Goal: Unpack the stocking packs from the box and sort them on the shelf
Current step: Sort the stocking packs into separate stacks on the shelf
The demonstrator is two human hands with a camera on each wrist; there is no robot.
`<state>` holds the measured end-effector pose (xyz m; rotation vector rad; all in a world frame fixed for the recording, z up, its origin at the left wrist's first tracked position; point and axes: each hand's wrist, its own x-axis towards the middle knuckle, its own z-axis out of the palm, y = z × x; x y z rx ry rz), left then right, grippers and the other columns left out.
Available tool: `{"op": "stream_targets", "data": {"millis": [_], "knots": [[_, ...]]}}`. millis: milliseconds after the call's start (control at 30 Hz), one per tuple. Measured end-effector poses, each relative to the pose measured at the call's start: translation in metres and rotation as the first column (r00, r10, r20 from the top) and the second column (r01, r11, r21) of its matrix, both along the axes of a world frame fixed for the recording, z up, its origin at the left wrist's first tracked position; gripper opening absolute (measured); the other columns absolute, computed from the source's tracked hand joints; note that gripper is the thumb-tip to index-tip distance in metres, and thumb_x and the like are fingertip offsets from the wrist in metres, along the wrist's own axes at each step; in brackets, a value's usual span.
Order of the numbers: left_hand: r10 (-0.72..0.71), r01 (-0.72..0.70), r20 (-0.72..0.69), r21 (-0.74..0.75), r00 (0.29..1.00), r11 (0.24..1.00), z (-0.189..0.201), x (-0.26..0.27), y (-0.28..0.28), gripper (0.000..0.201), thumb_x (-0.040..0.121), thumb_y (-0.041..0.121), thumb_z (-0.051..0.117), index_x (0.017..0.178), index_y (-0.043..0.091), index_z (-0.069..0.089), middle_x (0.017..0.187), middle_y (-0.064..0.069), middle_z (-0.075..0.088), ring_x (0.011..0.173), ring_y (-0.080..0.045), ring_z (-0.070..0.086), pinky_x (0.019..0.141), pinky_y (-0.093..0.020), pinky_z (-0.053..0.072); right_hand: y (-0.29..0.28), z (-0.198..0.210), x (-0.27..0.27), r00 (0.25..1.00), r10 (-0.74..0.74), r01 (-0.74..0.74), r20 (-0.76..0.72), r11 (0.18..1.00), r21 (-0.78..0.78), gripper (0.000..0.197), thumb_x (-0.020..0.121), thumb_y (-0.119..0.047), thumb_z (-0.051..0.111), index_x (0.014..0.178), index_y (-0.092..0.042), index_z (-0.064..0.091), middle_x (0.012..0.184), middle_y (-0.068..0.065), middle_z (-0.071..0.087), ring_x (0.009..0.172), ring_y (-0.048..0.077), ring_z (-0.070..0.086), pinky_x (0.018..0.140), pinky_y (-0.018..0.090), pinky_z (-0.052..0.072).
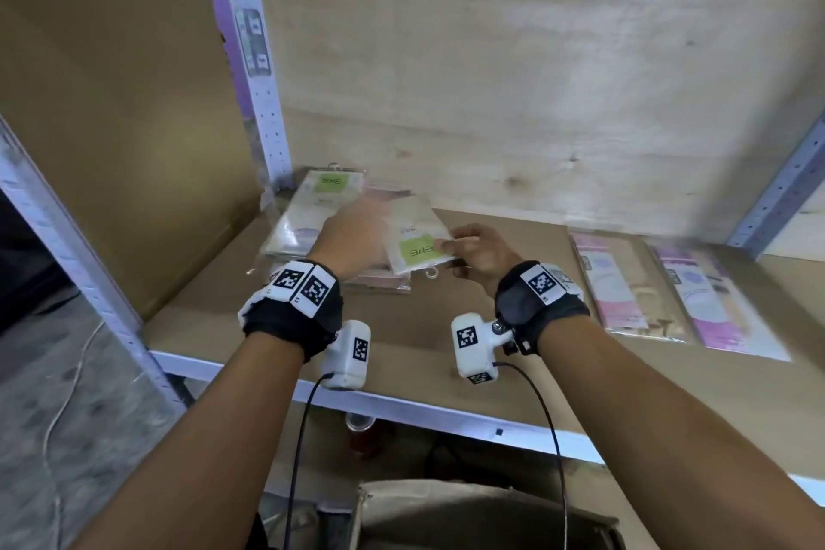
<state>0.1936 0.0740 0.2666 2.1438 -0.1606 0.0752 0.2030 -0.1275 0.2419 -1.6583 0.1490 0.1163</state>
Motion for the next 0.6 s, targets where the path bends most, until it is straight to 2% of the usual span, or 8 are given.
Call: {"op": "stream_targets", "data": {"millis": [67, 100, 167, 233, 333, 433, 533, 600], "knots": [[-0.115, 0.112, 0.012, 0.129, 0.993, 0.985, -0.002, -0.008, -0.011, 0.045, 0.085, -0.003, 0.057, 0.124, 0.020, 0.062, 0.118, 0.000, 0.063, 0.107, -0.019, 0.060, 0.087, -0.020, 0.047, -0.016, 0.008, -0.016, 0.999, -0.051, 0.051, -0.005, 0.993, 0.104, 0.023, 0.088, -0.003, 0.071, 0.103, -0.007, 0.054, 0.084, 0.013, 0.065, 0.058, 0.017, 0.057, 0.048, 0.024, 0.043], [-0.166, 0.160, 0.017, 0.185, 0.986, 0.970, -0.004, -0.010, -0.017, 0.047, 0.084, -0.003, 0.061, 0.125, 0.022, 0.061, 0.122, -0.001, 0.060, 0.112, -0.021, 0.058, 0.090, -0.022, 0.047, -0.025, 0.011, -0.024, 0.997, -0.082, 0.083, -0.013, 0.985, 0.154, 0.031, 0.087, -0.004, 0.071, 0.112, -0.006, 0.053, 0.086, 0.013, 0.064, 0.059, 0.016, 0.057, 0.049, 0.023, 0.044], [-0.246, 0.230, 0.020, 0.286, 0.969, 0.930, -0.006, -0.017, -0.033, 0.051, 0.082, 0.000, 0.066, 0.126, 0.027, 0.062, 0.130, -0.002, 0.054, 0.121, -0.022, 0.052, 0.103, -0.033, 0.045, -0.045, 0.016, -0.039, 0.994, -0.107, 0.108, -0.014, 0.966, 0.234, 0.040, 0.087, -0.005, 0.072, 0.122, -0.004, 0.053, 0.086, 0.012, 0.065, 0.061, 0.017, 0.058, 0.050, 0.023, 0.046], [-0.287, 0.244, 0.096, 0.318, 0.953, 0.916, -0.007, -0.023, -0.049, 0.046, 0.080, 0.010, 0.073, 0.121, 0.031, 0.066, 0.128, -0.001, 0.056, 0.123, -0.024, 0.050, 0.107, -0.042, 0.043, -0.065, 0.019, -0.050, 0.994, -0.111, 0.108, -0.005, 0.951, 0.289, 0.040, 0.089, -0.008, 0.070, 0.125, -0.002, 0.055, 0.082, 0.011, 0.065, 0.063, 0.018, 0.060, 0.053, 0.023, 0.045], [-0.296, 0.206, 0.328, 0.281, 0.897, 0.937, -0.001, -0.032, -0.069, 0.022, 0.084, 0.033, 0.074, 0.106, 0.034, 0.073, 0.107, 0.008, 0.068, 0.108, -0.022, 0.058, 0.096, -0.045, 0.047, -0.091, 0.025, -0.065, 0.996, -0.093, 0.088, -0.002, 0.933, 0.348, 0.026, 0.093, -0.017, 0.065, 0.116, -0.003, 0.062, 0.076, 0.008, 0.067, 0.065, 0.017, 0.061, 0.058, 0.024, 0.045], [-0.302, 0.216, 0.459, 0.230, 0.836, 0.949, 0.002, -0.038, -0.088, 0.015, 0.087, 0.039, 0.071, 0.100, 0.031, 0.073, 0.094, 0.015, 0.068, 0.099, -0.016, 0.060, 0.090, -0.042, 0.050, -0.114, 0.026, -0.075, 0.998, -0.058, 0.045, 0.017, 0.907, 0.418, 0.030, 0.092, -0.039, 0.066, 0.097, -0.009, 0.065, 0.076, 0.006, 0.065, 0.065, 0.018, 0.061, 0.059, 0.026, 0.045], [-0.252, 0.218, 0.533, 0.126, 0.808, 0.968, 0.003, -0.042, -0.108, 0.020, 0.090, 0.039, 0.069, 0.086, 0.020, 0.069, 0.081, 0.006, 0.066, 0.080, -0.017, 0.062, 0.078, -0.040, 0.053, -0.130, 0.030, -0.081, 0.997, -0.065, 0.039, 0.040, 0.882, 0.469, 0.046, 0.089, -0.058, 0.059, 0.085, -0.012, 0.063, 0.076, 0.006, 0.064, 0.064, 0.019, 0.062, 0.061, 0.028, 0.044], [-0.210, 0.214, 0.565, 0.060, 0.798, 0.975, 0.003, -0.043, -0.119, 0.023, 0.091, 0.036, 0.068, 0.084, 0.014, 0.069, 0.079, 0.000, 0.068, 0.076, -0.020, 0.063, 0.072, -0.039, 0.052, -0.138, 0.034, -0.083, 0.996, -0.068, 0.026, 0.061, 0.854, 0.520, 0.048, 0.090, -0.062, 0.054, 0.081, -0.015, 0.059, 0.077, 0.006, 0.067, 0.065, 0.020, 0.061, 0.062, 0.029, 0.043]]}}
